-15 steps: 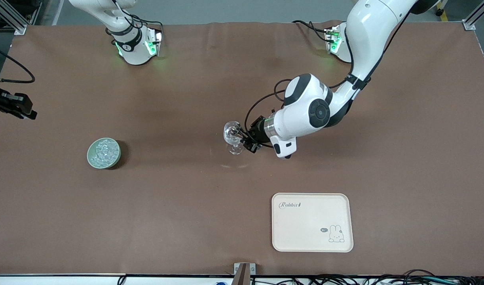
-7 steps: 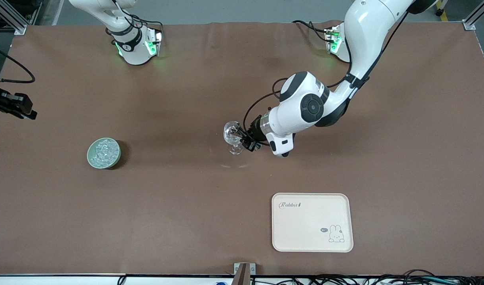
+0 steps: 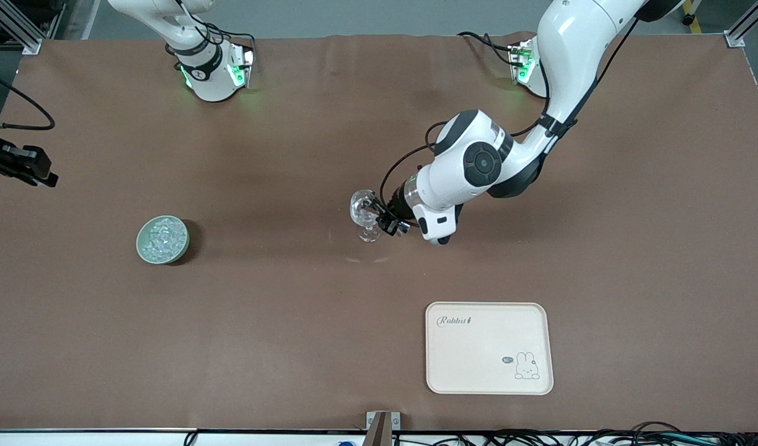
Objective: Pour wine and add ice with both arms
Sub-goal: 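Tilt the jigger over the wine glass rim with the left gripper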
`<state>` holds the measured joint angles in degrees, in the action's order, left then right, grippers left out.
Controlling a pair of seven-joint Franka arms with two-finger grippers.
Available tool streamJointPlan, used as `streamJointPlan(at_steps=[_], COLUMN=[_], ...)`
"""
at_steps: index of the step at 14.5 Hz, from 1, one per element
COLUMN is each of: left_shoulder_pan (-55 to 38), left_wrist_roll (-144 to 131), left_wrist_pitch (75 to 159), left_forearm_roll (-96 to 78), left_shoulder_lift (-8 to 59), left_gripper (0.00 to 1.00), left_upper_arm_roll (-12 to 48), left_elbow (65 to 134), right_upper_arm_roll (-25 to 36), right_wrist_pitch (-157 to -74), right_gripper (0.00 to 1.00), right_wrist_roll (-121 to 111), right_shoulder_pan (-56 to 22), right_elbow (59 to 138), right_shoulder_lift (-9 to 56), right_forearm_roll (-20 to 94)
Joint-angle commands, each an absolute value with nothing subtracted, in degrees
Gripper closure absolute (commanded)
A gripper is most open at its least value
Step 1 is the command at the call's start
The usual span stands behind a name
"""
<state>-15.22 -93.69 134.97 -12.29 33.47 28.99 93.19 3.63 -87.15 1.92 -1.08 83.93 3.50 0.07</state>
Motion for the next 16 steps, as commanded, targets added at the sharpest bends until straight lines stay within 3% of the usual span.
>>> streamJointPlan(at_steps=[1, 16], left_shoulder_pan=[-15.38, -15.39], left_wrist_roll=[-95.36, -100.46], left_wrist_pitch=[134.74, 134.21], left_forearm_roll=[-10.55, -2.54], left_shoulder_lift=[32.70, 32.17], left_gripper=[1.00, 0.99], left_upper_arm_roll=[29.09, 30.32], left_elbow=[92.81, 92.81], right_upper_arm_roll=[2.81, 2.81], right_wrist_pitch=[-87.28, -87.28], right_gripper=[0.99, 0.99], right_wrist_roll=[1.32, 1.32], right_shoulder_pan=[0.00, 0.00], right_elbow=[84.99, 84.99], right_shoulder_lift=[2.72, 2.72], right_forearm_roll=[0.88, 0.88])
